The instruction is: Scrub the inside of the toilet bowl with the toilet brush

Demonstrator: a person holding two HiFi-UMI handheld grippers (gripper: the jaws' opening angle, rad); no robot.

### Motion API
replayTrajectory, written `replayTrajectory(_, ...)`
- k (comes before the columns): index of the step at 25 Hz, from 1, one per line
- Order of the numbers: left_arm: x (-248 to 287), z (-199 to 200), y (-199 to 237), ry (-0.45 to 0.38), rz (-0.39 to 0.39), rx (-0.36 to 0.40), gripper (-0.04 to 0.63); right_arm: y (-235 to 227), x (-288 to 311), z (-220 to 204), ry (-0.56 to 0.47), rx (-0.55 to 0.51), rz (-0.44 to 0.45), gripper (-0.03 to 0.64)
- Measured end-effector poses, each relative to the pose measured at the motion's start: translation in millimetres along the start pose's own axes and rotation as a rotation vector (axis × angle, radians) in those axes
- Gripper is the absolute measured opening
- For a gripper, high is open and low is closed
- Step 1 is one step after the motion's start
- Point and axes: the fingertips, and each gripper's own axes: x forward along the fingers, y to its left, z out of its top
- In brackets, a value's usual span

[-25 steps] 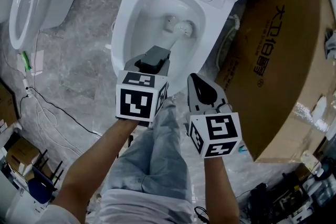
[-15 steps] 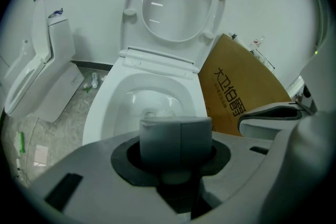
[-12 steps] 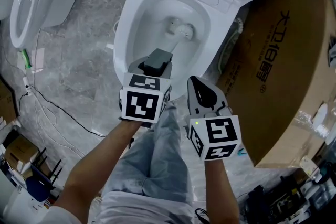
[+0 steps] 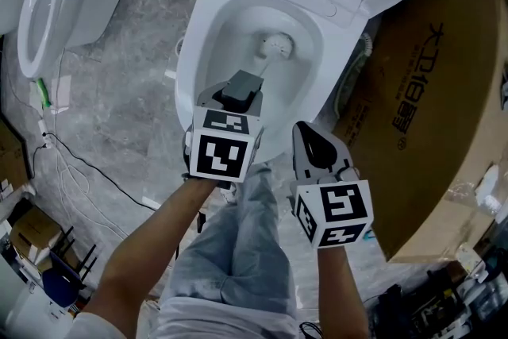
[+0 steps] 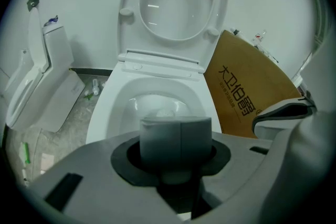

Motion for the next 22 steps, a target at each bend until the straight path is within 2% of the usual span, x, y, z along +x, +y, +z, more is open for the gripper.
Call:
replayTrajectory(9,-1,3,19,-0.012,0.028,-0.021,0.156,2,4,-2,0.01,-0.009,0.01,-0.002)
replayTrajectory(22,-18,-13,56,-0.01,0.088,-0.063,0.156,18,3,-4,0.014,-0.027,0.028,-0.002)
